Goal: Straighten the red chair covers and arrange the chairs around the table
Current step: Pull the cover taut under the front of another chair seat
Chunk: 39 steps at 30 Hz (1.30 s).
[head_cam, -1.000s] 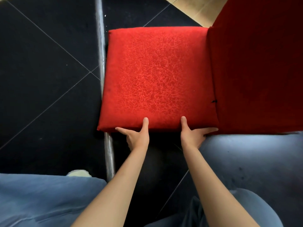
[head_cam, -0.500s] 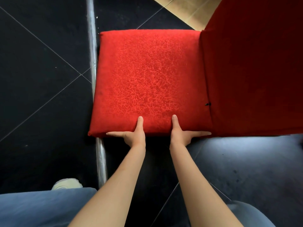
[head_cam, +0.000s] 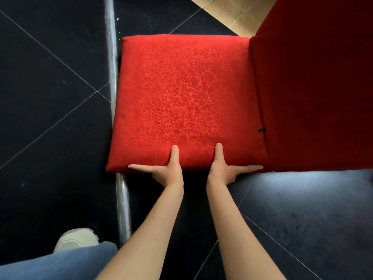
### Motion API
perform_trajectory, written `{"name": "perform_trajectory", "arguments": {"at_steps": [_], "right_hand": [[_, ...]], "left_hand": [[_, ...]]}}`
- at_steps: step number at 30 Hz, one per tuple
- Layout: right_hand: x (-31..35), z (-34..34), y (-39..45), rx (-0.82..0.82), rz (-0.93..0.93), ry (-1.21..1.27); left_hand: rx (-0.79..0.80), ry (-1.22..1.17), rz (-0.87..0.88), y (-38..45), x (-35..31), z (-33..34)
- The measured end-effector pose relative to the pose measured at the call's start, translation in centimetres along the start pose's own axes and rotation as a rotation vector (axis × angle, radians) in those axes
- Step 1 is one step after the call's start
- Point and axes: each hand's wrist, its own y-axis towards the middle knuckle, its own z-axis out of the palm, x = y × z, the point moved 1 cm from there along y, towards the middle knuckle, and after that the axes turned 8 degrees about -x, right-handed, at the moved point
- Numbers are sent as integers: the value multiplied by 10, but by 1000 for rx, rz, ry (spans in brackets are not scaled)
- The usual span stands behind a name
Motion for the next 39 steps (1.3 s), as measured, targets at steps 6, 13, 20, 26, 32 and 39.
{"name": "perform_trajectory", "arguments": {"at_steps": [6,13,20,26,32,39], "right_hand": [[-4,2,1,-23,-30,40],[-5,4,0,-39,-65,94],[15,9,-19,-42,-70,97],[45,5,-46,-72,-31,58],[61,-5,-77,-100,23,6],[81,-21,-113,-131,76,-57]], "left_hand": [[45,-10,-59,6,0,-2],[35,-15,-100,4,-4,-2],[16,0,-117,-2,-30,-6],[-2,68,-155,-14,-67,-16],[-45,136,-210,-23,-95,-38],[-70,243,-219,-35,-131,-64]]}}
